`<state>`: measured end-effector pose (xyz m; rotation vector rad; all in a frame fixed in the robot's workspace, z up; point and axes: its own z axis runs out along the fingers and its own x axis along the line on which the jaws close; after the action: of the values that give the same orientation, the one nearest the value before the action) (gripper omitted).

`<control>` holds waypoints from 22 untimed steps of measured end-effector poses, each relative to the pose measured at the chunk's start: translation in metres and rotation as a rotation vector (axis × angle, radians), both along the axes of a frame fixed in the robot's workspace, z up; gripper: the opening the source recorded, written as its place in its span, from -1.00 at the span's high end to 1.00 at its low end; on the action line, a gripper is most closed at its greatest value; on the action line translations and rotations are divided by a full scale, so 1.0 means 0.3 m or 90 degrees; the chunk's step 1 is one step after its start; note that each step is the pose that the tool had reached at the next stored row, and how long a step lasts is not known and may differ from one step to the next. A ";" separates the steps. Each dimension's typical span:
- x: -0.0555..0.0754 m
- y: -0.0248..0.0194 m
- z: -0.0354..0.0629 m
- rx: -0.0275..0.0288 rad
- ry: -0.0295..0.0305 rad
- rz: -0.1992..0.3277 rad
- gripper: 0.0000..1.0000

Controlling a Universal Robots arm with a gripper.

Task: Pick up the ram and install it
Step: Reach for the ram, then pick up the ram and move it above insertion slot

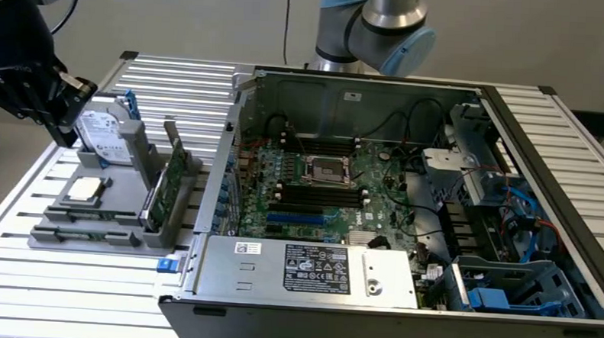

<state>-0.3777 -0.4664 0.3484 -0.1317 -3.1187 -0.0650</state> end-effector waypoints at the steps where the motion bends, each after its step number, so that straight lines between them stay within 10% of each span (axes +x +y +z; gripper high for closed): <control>1: 0.000 0.000 0.000 0.0000 0.0000 0.000 0.79; 14: -0.001 -0.003 0.000 0.0016 0.0002 0.000 0.79; 22: -0.003 -0.004 -0.001 0.0021 0.0002 0.085 0.79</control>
<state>-0.3787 -0.4676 0.3482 0.0773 -3.1173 -0.0678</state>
